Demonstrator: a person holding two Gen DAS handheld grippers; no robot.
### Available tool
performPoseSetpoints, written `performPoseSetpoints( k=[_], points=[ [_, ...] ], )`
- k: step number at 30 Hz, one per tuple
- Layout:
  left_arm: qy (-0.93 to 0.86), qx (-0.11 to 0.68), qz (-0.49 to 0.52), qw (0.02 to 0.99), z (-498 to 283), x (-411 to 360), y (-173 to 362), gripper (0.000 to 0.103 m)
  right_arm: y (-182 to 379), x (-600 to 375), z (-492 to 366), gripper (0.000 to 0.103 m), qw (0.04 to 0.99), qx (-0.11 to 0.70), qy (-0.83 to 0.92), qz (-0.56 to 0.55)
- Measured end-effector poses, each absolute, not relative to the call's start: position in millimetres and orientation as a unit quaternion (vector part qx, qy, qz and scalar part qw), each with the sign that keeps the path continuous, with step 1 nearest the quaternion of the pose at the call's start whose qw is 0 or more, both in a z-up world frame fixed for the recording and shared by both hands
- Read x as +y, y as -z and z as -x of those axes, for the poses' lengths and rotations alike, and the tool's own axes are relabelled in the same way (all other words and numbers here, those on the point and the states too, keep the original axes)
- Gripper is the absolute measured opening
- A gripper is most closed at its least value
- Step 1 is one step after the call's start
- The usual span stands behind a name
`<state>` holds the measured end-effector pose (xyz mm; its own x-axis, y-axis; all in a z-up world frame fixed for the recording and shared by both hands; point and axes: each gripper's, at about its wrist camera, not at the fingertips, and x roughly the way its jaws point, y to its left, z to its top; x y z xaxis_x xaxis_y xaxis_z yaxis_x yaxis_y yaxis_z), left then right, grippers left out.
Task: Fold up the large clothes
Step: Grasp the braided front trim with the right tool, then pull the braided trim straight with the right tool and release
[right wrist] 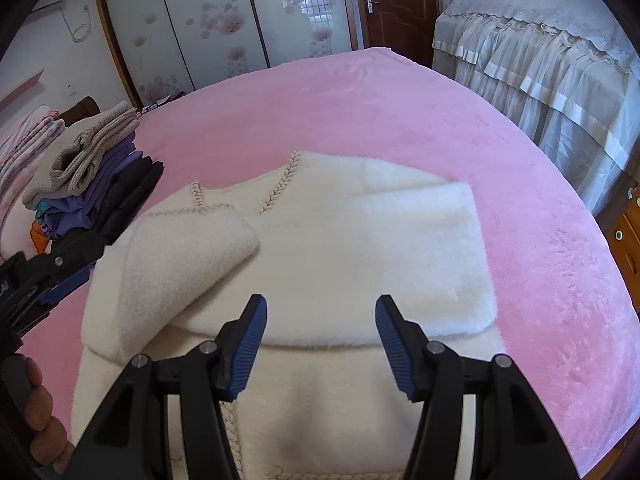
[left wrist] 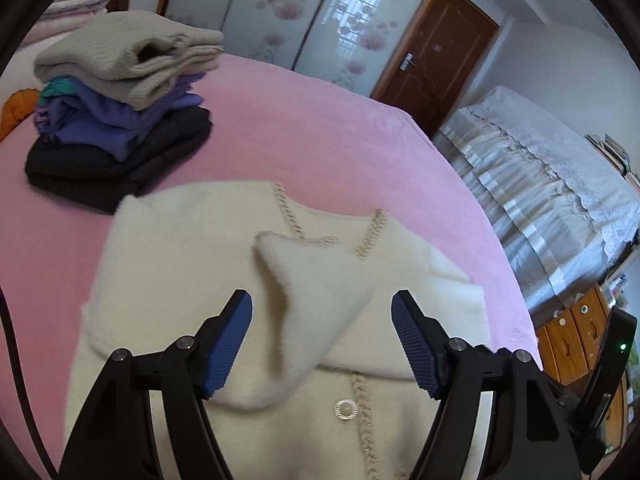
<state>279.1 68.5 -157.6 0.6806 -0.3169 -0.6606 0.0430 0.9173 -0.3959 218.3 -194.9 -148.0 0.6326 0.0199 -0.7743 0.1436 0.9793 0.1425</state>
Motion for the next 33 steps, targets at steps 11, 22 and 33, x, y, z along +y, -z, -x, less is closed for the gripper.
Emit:
performPoseSetpoints(
  k=[11, 22, 33],
  points=[
    [-0.096, 0.455, 0.246, 0.85, -245.8, 220.3, 243.4, 0.071, 108.8, -96.1, -257.5, 0.057, 0.91, 0.412, -0.048, 0.014],
    [-0.046, 0.49, 0.221, 0.842, -256.4, 221.0, 270.9, 0.071, 184.6, 27.0, -351.0, 0.057, 0.853, 0.5, -0.007, 0.145],
    [-0.068, 0.503, 0.206, 0.837, -262.2, 215.1, 289.4, 0.071, 146.5, -52.5, -343.6, 0.009, 0.899, 0.436, 0.015, 0.025]
  ],
)
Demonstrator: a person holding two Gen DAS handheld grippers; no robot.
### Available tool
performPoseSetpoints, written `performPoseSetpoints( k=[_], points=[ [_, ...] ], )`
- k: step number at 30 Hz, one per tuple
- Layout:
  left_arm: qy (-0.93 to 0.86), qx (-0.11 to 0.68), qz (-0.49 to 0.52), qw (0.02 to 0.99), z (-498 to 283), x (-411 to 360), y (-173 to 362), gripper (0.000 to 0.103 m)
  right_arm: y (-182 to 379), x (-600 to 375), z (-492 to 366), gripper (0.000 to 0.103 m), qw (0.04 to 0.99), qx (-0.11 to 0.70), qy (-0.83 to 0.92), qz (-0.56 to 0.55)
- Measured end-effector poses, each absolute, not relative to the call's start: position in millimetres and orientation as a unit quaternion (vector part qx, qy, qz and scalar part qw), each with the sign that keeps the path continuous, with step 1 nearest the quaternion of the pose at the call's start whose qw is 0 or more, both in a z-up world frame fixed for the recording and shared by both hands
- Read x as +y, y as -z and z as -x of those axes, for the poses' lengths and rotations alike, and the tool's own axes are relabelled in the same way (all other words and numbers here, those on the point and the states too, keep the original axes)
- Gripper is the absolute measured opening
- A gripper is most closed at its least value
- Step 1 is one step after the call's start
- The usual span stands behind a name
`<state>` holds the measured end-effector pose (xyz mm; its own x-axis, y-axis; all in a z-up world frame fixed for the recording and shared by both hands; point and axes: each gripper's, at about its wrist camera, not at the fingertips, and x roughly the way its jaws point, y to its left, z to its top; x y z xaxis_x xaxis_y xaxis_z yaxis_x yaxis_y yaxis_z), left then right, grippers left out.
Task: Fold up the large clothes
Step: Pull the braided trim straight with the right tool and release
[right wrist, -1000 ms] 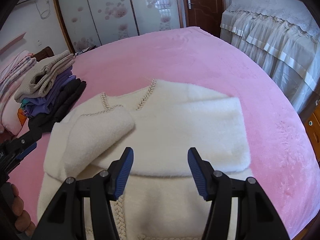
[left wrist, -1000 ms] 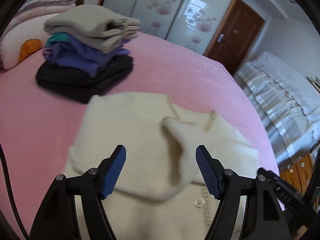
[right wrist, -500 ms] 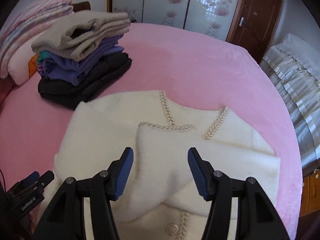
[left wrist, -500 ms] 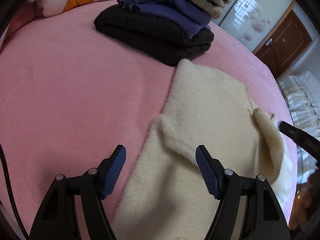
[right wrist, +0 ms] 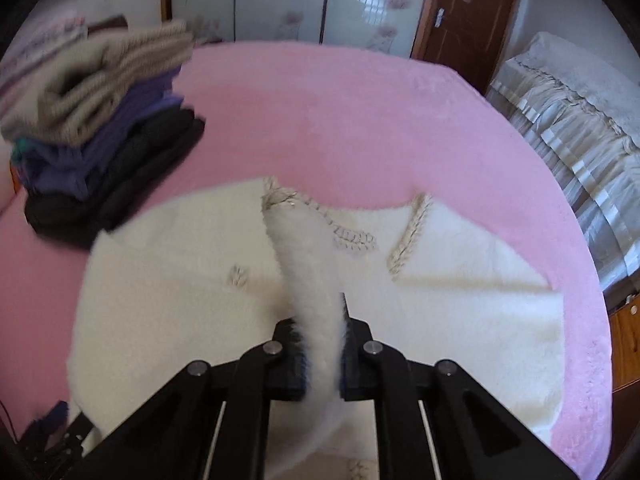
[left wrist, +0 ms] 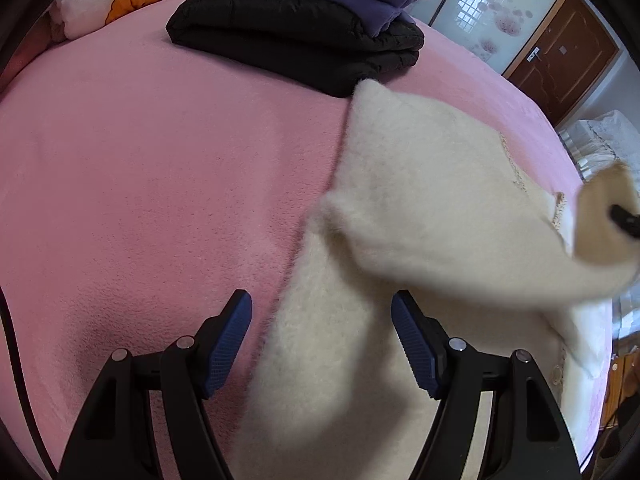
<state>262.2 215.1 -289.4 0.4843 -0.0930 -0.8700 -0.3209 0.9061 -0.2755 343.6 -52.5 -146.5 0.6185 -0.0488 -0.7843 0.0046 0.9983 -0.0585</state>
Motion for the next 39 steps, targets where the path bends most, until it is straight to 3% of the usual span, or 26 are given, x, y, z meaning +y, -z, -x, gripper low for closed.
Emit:
performPoseSetpoints(
  k=[3, 5, 9, 11, 14, 20, 28, 31, 39],
  points=[
    [-0.082, 0.505, 0.198, 0.836, -263.5, 209.7, 290.8, 0.071, 138.2, -104.4, -330.8, 0.015, 0.911, 0.41, 0.036, -0.036],
    [-0.088, 0.506, 0.197, 0.835, -264.6, 206.4, 291.9, 0.071, 161.1, -134.7, -326.9, 0.03, 0.889, 0.45, 0.056, -0.071],
    [-0.093, 0.507, 0.193, 0.835, -264.7, 202.8, 290.3, 0.071, 213.5, -170.0, -305.0, 0.033, 0.837, 0.53, 0.062, -0.119],
    [-0.093, 0.509, 0.195, 0.833, -263.8, 203.2, 289.3, 0.071, 222.2, -177.7, -290.6, 0.041, 0.834, 0.532, 0.06, -0.131],
    [-0.088, 0.509, 0.2, 0.833, -266.8, 202.3, 287.9, 0.071, 217.0, -185.7, -279.5, 0.043, 0.833, 0.532, 0.06, -0.141],
    [-0.085, 0.507, 0.194, 0.836, -267.4, 199.2, 286.3, 0.071, 206.3, -201.2, -298.0, 0.044, 0.83, 0.533, 0.034, -0.163],
    [-0.09, 0.507, 0.189, 0.836, -267.5, 195.9, 287.3, 0.071, 233.6, -220.3, -346.5, 0.044, 0.82, 0.547, 0.021, -0.169],
    [-0.09, 0.507, 0.186, 0.837, -266.0, 195.4, 286.8, 0.071, 231.6, -207.7, -352.1, 0.015, 0.826, 0.544, -0.01, -0.146],
    [-0.102, 0.492, 0.198, 0.841, -261.6, 194.3, 288.3, 0.071, 162.8, -175.5, -336.2, 0.014, 0.916, 0.399, -0.03, -0.037]
  ],
)
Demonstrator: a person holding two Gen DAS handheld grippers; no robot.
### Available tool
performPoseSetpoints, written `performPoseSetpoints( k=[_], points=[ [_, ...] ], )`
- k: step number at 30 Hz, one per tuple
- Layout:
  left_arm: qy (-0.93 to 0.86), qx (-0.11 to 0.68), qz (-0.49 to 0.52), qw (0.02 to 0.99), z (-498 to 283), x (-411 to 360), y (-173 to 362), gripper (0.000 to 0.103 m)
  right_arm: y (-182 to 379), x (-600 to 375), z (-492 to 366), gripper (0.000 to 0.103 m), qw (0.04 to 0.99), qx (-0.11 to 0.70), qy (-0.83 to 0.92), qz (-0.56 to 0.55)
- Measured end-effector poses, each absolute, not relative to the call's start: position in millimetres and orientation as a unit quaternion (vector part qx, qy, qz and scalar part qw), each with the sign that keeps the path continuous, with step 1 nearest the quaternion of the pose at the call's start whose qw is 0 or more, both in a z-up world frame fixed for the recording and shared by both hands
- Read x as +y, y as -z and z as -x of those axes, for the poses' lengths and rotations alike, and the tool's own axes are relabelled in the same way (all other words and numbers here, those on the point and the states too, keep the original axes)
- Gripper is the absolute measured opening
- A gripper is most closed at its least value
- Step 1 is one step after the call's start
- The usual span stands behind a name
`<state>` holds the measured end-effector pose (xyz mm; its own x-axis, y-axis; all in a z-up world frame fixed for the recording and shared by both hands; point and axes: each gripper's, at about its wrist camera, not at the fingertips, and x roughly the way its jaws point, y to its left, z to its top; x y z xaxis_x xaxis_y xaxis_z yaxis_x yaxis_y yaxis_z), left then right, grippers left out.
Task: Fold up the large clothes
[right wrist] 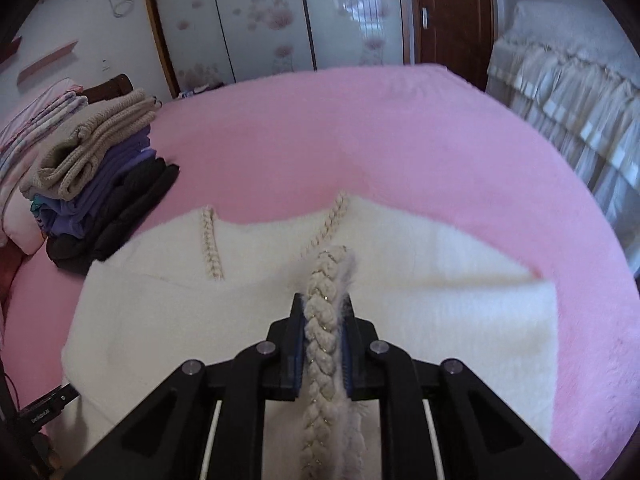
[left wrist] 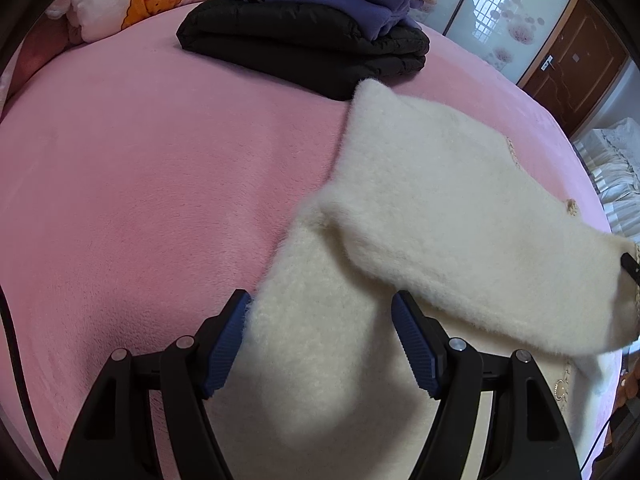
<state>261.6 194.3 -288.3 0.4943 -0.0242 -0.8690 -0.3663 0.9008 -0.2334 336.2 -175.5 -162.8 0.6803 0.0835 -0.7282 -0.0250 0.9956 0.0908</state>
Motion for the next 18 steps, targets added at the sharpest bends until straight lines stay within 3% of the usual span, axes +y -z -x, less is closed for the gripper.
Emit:
performPoseSetpoints(
  k=[4, 7, 11, 18],
  points=[
    [-0.103, 0.495, 0.186, 0.843, -260.4, 190.7, 286.9, 0.071, 188.8, -178.7, -361.5, 0.016, 0.9, 0.436, 0.005, -0.014],
    [-0.097, 0.491, 0.189, 0.845, -258.0, 191.6, 280.5, 0.071, 212.6, -179.5, -369.3, 0.024, 0.871, 0.49, 0.027, -0.007],
    [-0.097, 0.463, 0.185, 0.861, -250.9, 192.1, 258.1, 0.071, 196.5, -183.7, -345.4, 0.036, 0.885, 0.463, 0.037, -0.025],
    [-0.027, 0.428, 0.161, 0.889, -272.9, 147.9, 218.5, 0.071, 166.7, -142.4, -295.0, 0.036, 0.899, 0.434, -0.039, -0.047]
  ],
)
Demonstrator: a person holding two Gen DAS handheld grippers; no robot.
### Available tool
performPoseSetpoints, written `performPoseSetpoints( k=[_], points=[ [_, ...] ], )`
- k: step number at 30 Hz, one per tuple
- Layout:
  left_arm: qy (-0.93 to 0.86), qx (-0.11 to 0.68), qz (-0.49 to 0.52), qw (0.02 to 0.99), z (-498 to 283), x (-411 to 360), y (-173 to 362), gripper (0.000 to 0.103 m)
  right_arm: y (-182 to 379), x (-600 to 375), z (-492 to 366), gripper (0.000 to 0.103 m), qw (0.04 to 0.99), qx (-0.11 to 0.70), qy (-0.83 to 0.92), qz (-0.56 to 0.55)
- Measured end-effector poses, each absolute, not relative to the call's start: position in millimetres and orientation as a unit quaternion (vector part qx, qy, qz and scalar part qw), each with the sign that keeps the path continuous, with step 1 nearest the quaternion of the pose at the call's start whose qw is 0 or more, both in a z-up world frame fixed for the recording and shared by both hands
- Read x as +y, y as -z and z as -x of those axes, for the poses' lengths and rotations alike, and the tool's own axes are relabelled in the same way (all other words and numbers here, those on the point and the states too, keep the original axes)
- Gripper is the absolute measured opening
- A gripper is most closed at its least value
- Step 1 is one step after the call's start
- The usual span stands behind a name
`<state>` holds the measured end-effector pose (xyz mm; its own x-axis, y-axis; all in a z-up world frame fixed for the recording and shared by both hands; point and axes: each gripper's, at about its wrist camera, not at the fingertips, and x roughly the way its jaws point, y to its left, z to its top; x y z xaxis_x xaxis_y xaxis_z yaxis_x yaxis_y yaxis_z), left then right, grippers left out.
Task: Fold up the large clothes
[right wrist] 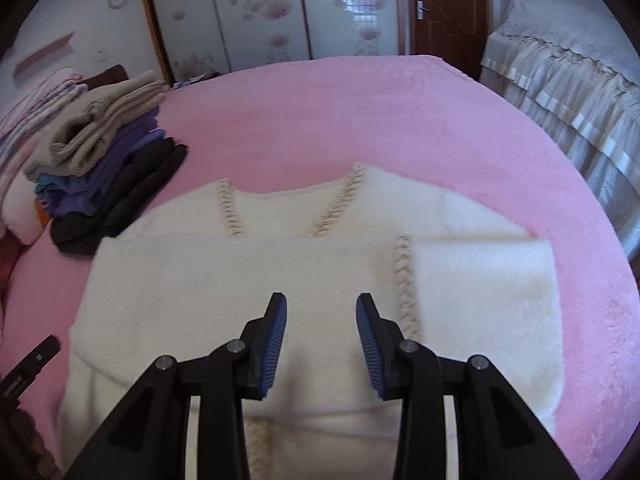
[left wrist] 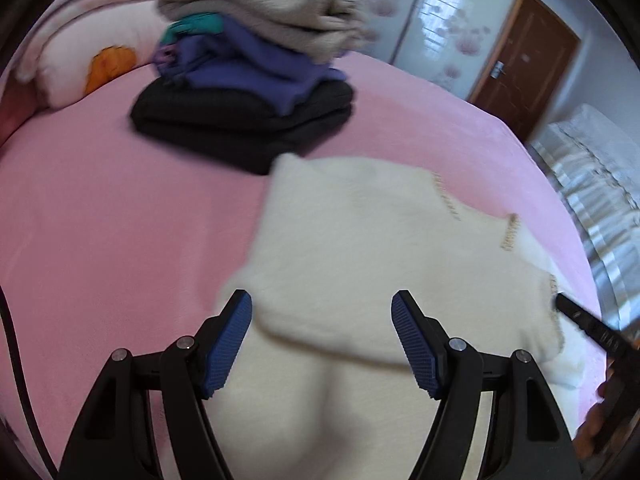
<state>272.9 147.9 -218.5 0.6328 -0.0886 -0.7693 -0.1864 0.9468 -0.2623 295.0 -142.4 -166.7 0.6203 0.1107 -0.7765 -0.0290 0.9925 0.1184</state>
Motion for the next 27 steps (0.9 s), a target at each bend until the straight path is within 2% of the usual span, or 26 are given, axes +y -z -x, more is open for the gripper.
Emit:
performPoseSetpoints(
  k=[8, 9, 11, 16, 19, 21, 23, 27],
  points=[
    [0.019, 0.444, 0.097, 0.891, -321.6, 84.2, 224.8, 0.071, 202.1, -69.6, -288.9, 0.036, 0.871, 0.478, -0.109, -0.036],
    [0.019, 0.454, 0.092, 0.886, -327.2, 81.3, 231.7, 0.071, 209.7, -71.4, -291.2, 0.036, 0.868, 0.486, -0.099, -0.031],
    [0.007, 0.477, 0.076, 0.876, -337.5, 82.8, 247.7, 0.071, 218.7, -83.7, -294.7, 0.029, 0.866, 0.491, -0.087, -0.029],
    [-0.021, 0.494, 0.052, 0.867, -344.2, 102.0, 271.6, 0.072, 221.7, -150.7, -292.7, 0.028, 0.874, 0.485, 0.026, 0.005],
    [-0.023, 0.495, 0.047, 0.867, -344.6, 109.2, 271.7, 0.072, 224.2, -194.8, -286.1, 0.002, 0.868, 0.493, 0.016, -0.047],
    [-0.026, 0.5, 0.045, 0.864, -341.5, 110.6, 265.9, 0.072, 218.3, -207.6, -278.5, 0.002, 0.866, 0.495, 0.0, -0.067],
    [-0.022, 0.5, 0.052, 0.864, -332.8, 113.6, 254.9, 0.072, 208.9, -210.8, -268.4, 0.011, 0.865, 0.496, 0.006, -0.073],
    [-0.011, 0.475, 0.079, 0.877, -302.6, 119.2, 215.3, 0.072, 180.6, -214.8, -238.5, 0.012, 0.873, 0.476, 0.008, -0.105]
  ],
)
